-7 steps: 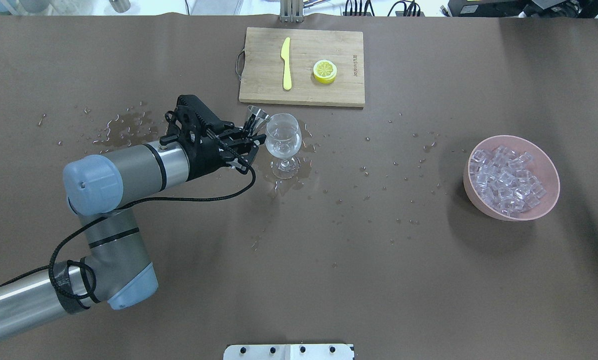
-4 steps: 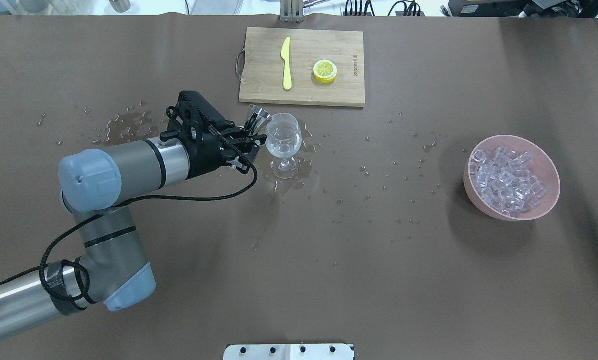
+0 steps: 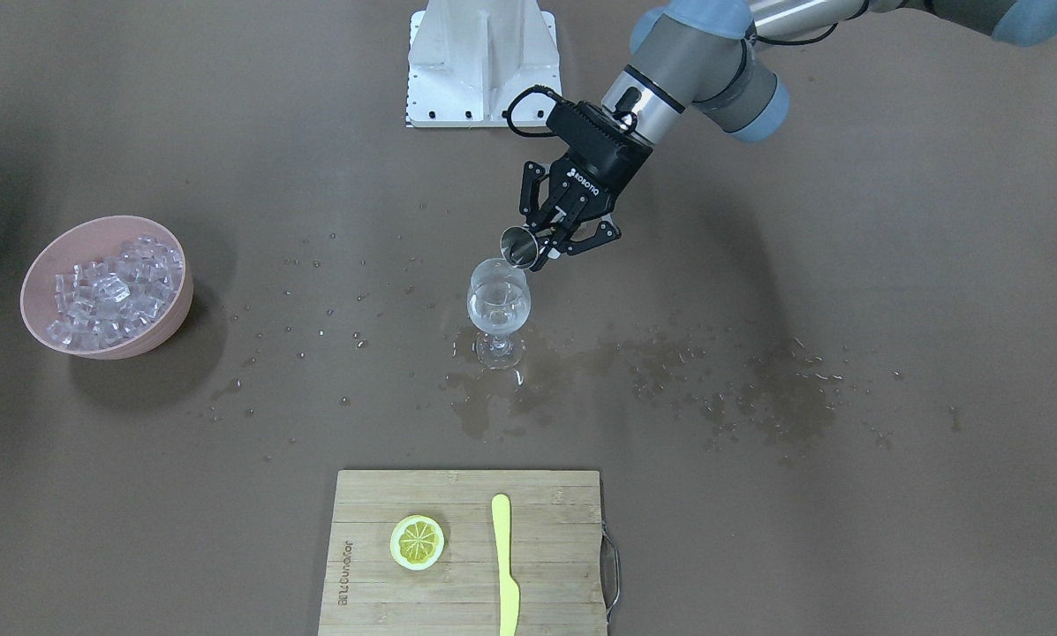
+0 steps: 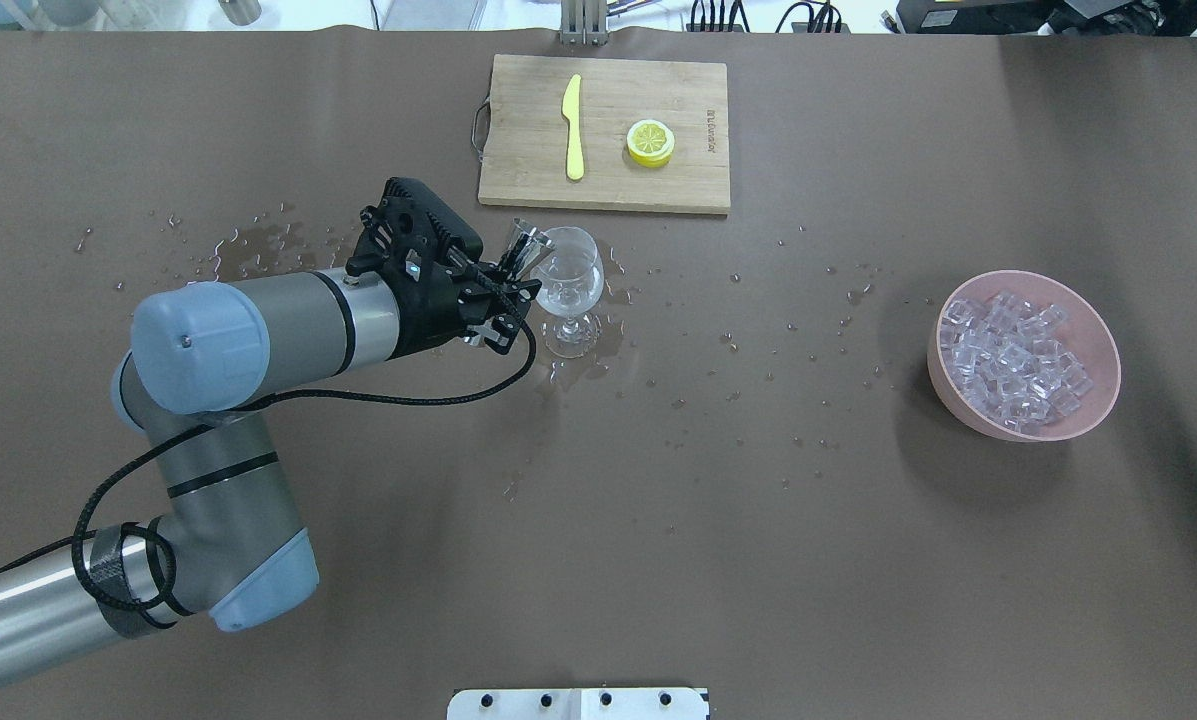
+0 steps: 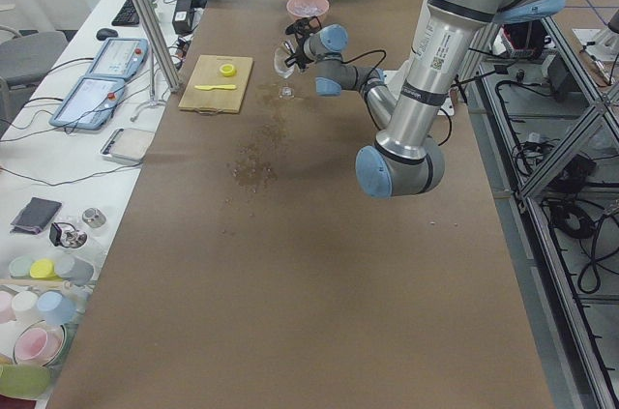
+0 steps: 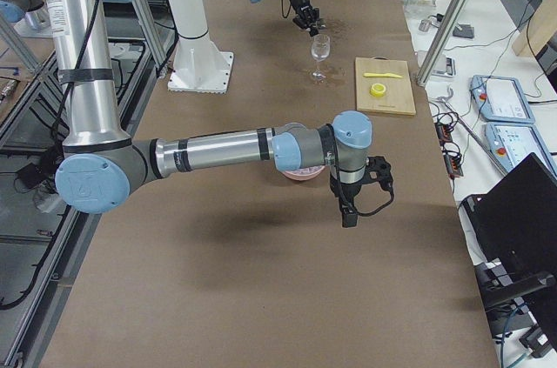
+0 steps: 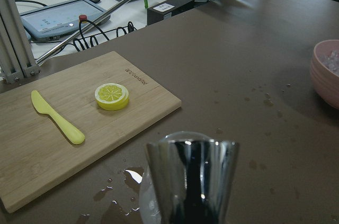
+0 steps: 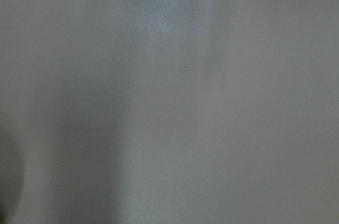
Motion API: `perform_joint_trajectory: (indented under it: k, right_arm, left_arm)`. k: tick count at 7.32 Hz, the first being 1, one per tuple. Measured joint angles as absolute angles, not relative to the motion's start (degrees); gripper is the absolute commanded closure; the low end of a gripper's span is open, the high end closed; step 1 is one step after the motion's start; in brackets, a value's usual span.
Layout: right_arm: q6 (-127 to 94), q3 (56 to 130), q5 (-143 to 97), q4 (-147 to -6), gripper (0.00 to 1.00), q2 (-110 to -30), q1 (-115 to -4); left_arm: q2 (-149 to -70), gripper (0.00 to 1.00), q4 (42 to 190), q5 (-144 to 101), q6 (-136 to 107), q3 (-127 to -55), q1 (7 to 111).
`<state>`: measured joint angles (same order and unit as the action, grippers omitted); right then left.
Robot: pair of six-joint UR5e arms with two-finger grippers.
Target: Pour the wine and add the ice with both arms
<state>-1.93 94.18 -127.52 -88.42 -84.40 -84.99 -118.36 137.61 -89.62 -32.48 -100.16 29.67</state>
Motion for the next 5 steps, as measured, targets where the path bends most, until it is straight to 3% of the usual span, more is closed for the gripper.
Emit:
perform_joint_trajectory:
  k: [5]
  right_arm:
    - [-1.9,94.1,-127.5,-88.4,0.00,-84.5,-85.0]
  left_arm:
    - [-119.1,1.00,132.5,-92.7,-32.5,-100.5,29.8]
